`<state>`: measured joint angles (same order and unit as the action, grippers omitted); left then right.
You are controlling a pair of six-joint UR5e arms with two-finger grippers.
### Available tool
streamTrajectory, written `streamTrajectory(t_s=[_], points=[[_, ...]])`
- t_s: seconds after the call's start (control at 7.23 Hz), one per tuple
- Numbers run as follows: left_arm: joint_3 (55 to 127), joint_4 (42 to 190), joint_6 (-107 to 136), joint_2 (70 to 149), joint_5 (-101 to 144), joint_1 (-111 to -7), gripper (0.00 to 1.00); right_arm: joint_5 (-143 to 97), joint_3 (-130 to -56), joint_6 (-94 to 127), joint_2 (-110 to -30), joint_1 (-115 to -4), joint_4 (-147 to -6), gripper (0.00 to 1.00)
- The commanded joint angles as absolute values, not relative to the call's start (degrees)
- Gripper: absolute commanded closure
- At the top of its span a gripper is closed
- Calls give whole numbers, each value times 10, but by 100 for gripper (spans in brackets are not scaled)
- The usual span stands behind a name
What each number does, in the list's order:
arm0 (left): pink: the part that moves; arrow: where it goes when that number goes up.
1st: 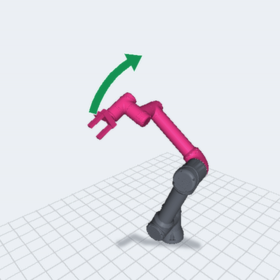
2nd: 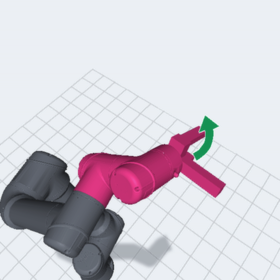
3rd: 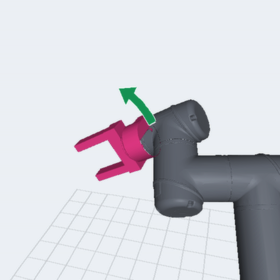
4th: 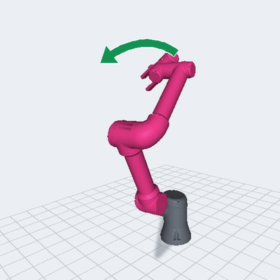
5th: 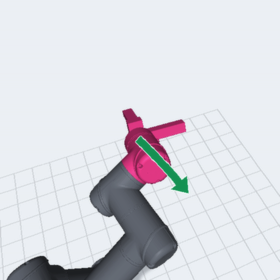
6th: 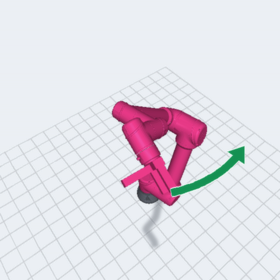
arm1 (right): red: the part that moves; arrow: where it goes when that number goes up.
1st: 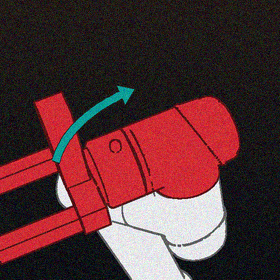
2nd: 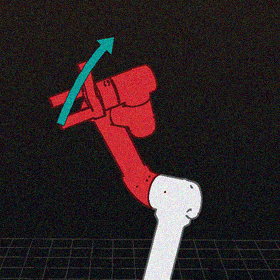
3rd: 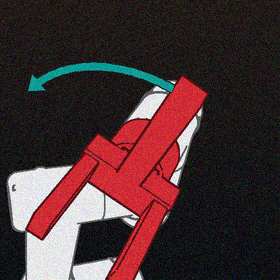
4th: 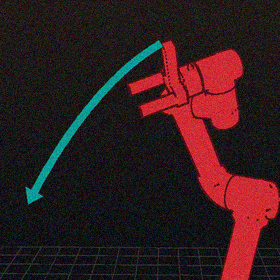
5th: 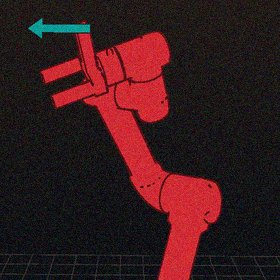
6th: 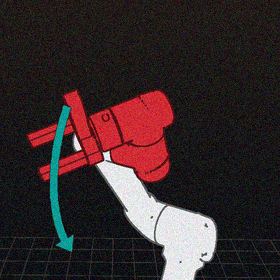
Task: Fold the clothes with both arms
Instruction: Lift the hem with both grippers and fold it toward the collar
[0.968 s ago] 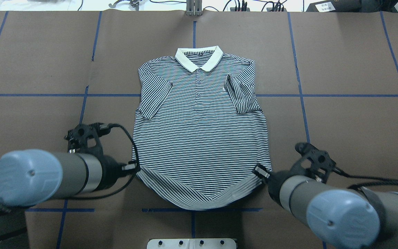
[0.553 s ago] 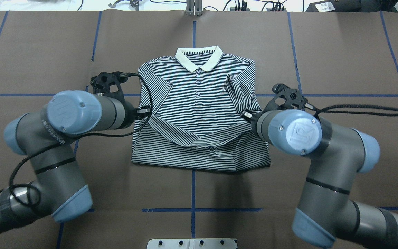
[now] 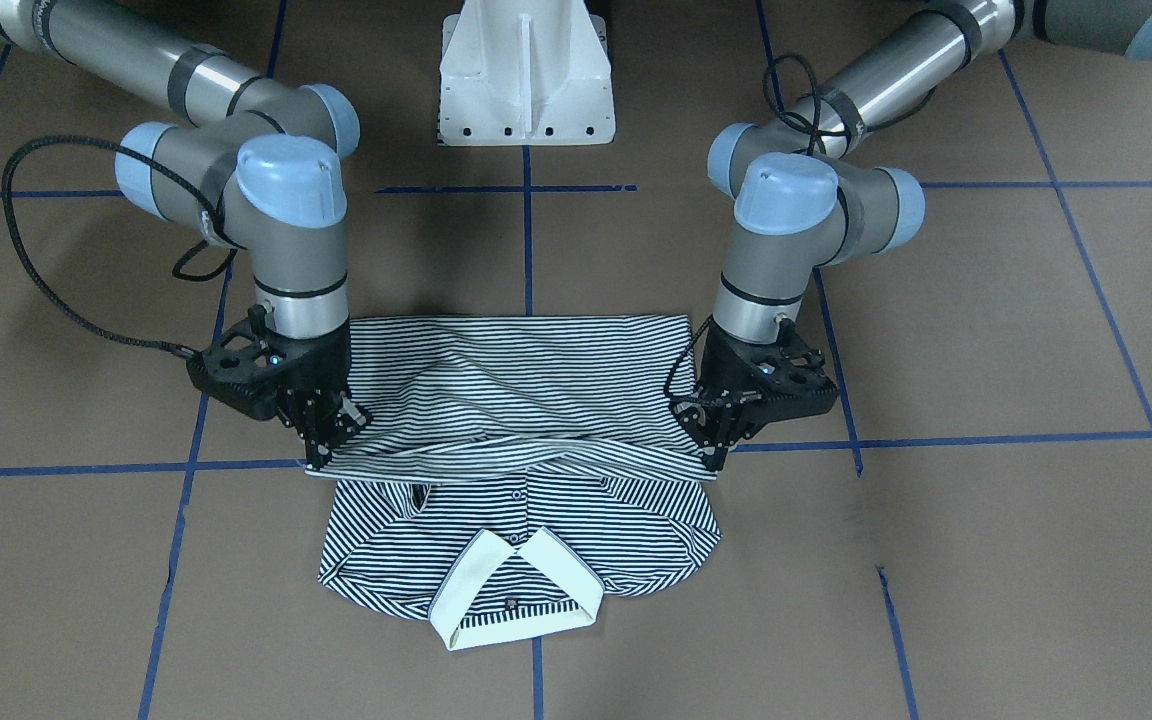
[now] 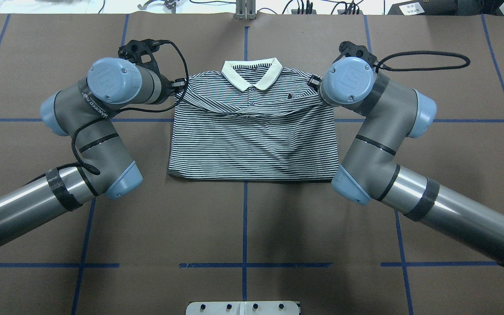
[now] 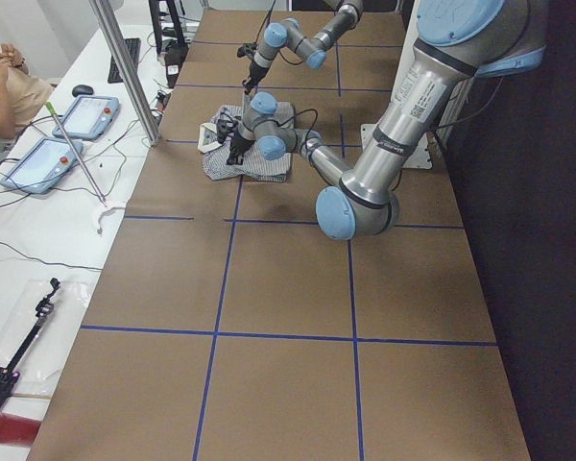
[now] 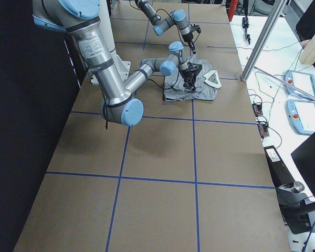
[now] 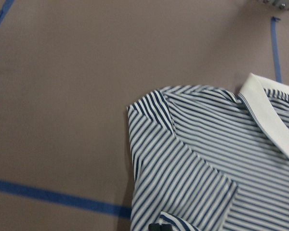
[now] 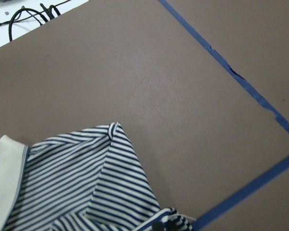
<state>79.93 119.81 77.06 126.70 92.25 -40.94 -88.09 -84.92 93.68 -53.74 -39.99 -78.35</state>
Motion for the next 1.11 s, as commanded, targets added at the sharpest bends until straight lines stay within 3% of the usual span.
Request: streamTrajectory(t_s=[0.0, 0.97], points=[[723, 1247, 759, 1291, 903, -417, 100, -890, -747, 922, -513, -416, -694, 100], [703, 1280, 758, 1284, 900, -415, 100, -891, -696, 918, -483, -416, -677, 100]])
